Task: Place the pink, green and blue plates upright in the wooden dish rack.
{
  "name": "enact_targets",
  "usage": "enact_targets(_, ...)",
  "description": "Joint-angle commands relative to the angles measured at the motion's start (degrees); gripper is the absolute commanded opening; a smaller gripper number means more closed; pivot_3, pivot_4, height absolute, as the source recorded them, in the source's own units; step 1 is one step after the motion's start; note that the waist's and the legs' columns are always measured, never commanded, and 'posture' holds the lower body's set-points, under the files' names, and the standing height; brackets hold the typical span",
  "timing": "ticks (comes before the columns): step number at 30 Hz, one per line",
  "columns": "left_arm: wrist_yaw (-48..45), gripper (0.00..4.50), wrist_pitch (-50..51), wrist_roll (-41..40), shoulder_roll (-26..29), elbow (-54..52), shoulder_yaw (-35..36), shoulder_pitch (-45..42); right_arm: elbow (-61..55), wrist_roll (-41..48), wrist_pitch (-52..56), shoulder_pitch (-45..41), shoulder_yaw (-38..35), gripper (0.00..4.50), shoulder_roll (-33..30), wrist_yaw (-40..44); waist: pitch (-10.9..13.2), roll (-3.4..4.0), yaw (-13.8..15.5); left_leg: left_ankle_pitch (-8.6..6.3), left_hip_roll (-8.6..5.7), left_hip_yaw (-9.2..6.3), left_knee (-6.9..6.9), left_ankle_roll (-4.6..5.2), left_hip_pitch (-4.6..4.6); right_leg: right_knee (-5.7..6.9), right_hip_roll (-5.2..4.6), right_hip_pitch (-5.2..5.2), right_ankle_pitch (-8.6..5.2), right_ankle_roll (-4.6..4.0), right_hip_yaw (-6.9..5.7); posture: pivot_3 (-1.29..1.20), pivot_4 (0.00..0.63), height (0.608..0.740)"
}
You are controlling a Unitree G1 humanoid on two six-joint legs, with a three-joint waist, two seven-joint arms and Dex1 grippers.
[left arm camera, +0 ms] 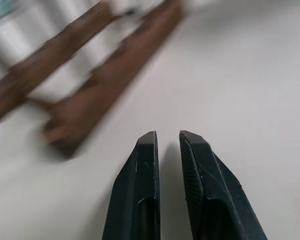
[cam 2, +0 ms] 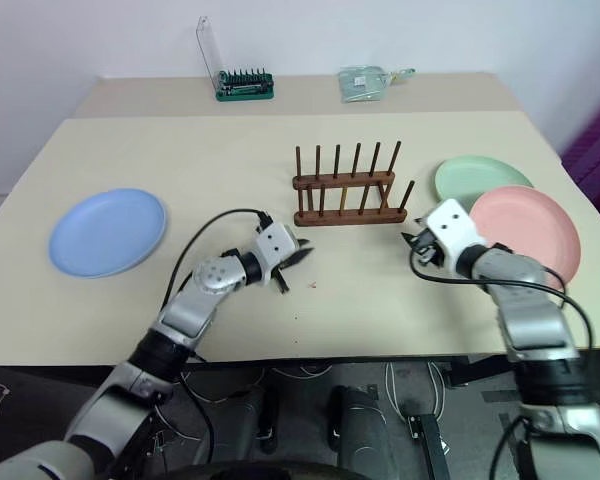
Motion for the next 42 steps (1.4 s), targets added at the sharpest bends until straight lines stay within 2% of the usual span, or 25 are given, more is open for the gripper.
enact_targets(1, -5.2, 0.68, -1.0, -4.6, -1.0, -4.9, -1.1, 0.1, -7.2, 2.9, 4.5, 2.8, -5.8, 3.79, -1.3, -0.8, 0.0, 0.00, -0.1, -0.01, 0.01, 0.00, 0.05, -0.02, 0.00, -0.02, 0.00, 0.02, 0.00, 0.00, 0.00, 0.00, 0.150, 0.730)
enact_targets(7, -12.6, 0.68, 0.9, -10.8, -2.5, -7.2, -2.1, -0.2, -12.2, 2.7, 10.7, 11.0, -11.4, 3.79, -0.6, -4.9, 0.0, 0.01, -0.4, -0.05, 0.04, -0.05, -0.08, -0.06, 0.00, -0.15, 0.02, 0.03, -0.01, -0.01, -0.02, 0.00, 0.150, 0.730)
enact_targets(11, -15.3, 0.68, 0.8, -12.3, -2.4, -6.4, -2.0, -1.4, -10.0, -0.5, 12.6, 13.3, -10.6, 3.79, 0.6, -10.1, 0.0, 0.02, -0.4, -0.03, 0.03, -0.03, -0.07, 0.00, -0.02, -0.15, 0.04, 0.00, -0.01, 0.00, -0.01, 0.00, 0.150, 0.730)
enact_targets(17, -15.5, 0.68, 0.6, -11.8, -2.1, -5.3, -1.6, -2.1, -6.9, -3.1, 11.1, 12.8, -7.5, 3.79, 0.3, -12.0, 0.0, 0.02, -0.4, -0.07, 0.02, -0.04, -0.07, -0.05, -0.03, -0.20, 0.05, -0.01, -0.02, -0.01, -0.02, 0.00, 0.150, 0.730)
enact_targets(20, -15.3, 0.68, 0.7, -11.8, -1.7, -5.6, -1.3, -1.4, -5.3, -5.1, 9.3, 12.2, -5.9, 2.93, -0.2, -13.0, 0.0, 0.03, -0.4, -0.04, 0.01, -0.04, -0.07, 0.00, -0.11, -0.21, 0.04, -0.08, -0.02, 0.00, -0.01, 0.00, 0.150, 0.730)
enact_targets(25, -14.6, 0.68, 1.5, -12.2, -1.8, -6.2, -1.2, -0.4, -5.8, -6.2, 8.1, 13.0, -5.5, 0.42, 0.0, -13.3, 0.0, 0.04, -0.4, -0.02, 0.00, -0.04, -0.07, 0.03, -0.31, -0.19, 0.06, -0.26, -0.01, 0.01, -0.02, 0.00, 0.150, 0.730)
enact_targets(26, -14.6, 0.68, 1.5, -12.2, -1.8, -6.2, -1.1, -0.4, -5.8, -6.4, 8.1, 13.0, -5.6, 0.04, 0.0, -13.4, 0.0, 0.04, -0.4, -0.02, 0.00, -0.04, -0.06, 0.04, -0.35, -0.19, 0.06, -0.30, -0.01, 0.01, -0.02, 0.00, 0.150, 0.730)
enact_targets(31, -15.0, 0.68, 1.1, -12.1, -1.8, -5.4, -1.0, -1.0, -7.8, -7.5, 7.9, 14.4, -6.2, 0.04, -0.5, -13.5, 0.0, 0.03, -0.3, -0.02, -0.01, -0.07, 0.01, 0.04, -0.42, -0.17, 0.07, -0.33, 0.00, 0.02, -0.02, 0.00, 0.150, 0.730)
enact_targets(38, -15.5, 0.68, 0.9, -12.1, -1.9, -4.2, -0.5, -1.7, -12.9, -10.3, 3.7, 15.4, -8.4, 0.04, -5.2, -12.4, 0.0, 0.05, -0.4, -0.02, -0.02, -0.08, 0.03, 0.04, -0.50, -0.16, 0.07, -0.41, 0.00, 0.02, -0.02, 0.00, 0.150, 0.730)
enact_targets(42, -14.3, 0.68, 0.7, -12.0, -2.2, -3.4, 0.9, -2.3, -16.7, -1.5, 4.4, 7.0, -11.3, 0.04, -6.2, -6.7, 0.0, 0.05, -0.7, -0.01, -0.01, -0.07, 0.02, 0.05, -0.51, -0.15, 0.13, -0.46, 0.01, 0.03, -0.01, 0.00, 0.150, 0.730)
